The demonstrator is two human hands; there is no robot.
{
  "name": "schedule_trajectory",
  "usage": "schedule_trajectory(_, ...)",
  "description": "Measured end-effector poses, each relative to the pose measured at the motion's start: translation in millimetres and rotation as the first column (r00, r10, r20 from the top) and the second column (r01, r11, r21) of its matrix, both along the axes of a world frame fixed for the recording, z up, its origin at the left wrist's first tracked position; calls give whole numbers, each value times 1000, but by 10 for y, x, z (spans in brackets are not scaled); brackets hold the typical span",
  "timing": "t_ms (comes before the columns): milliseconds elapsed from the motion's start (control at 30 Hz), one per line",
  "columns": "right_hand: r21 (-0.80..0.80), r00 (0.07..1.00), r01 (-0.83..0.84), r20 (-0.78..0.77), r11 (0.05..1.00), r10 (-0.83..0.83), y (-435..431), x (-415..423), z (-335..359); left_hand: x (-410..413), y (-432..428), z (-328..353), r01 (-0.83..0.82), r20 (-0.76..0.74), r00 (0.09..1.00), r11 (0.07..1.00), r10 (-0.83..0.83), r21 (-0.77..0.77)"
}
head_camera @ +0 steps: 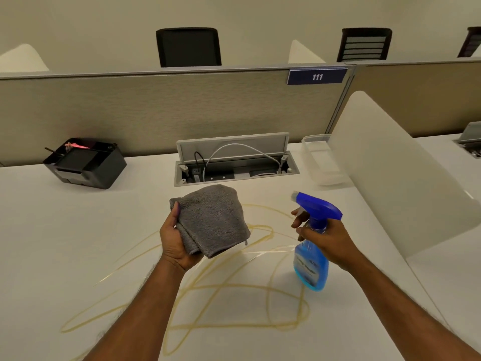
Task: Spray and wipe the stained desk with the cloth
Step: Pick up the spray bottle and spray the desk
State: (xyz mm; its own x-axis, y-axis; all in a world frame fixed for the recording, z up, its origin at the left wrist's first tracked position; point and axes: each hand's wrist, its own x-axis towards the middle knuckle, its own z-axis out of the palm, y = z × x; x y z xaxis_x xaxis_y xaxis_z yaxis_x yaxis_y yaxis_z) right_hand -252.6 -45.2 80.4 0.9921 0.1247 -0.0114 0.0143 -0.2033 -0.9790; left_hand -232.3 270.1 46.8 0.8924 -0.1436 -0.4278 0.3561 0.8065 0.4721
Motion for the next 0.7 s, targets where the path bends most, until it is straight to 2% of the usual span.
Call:
schedule_trajectory(267, -18, 956, 294, 22, 956, -293, -549, 503, -98, 150, -133, -142, -7, -45, 999, 999, 9, 38)
schedule_trajectory(700, -16, 837, 546, 39, 838, -545, -1317, 1529, -301, 293, -383, -308, 7, -82, 997, 992, 3, 123)
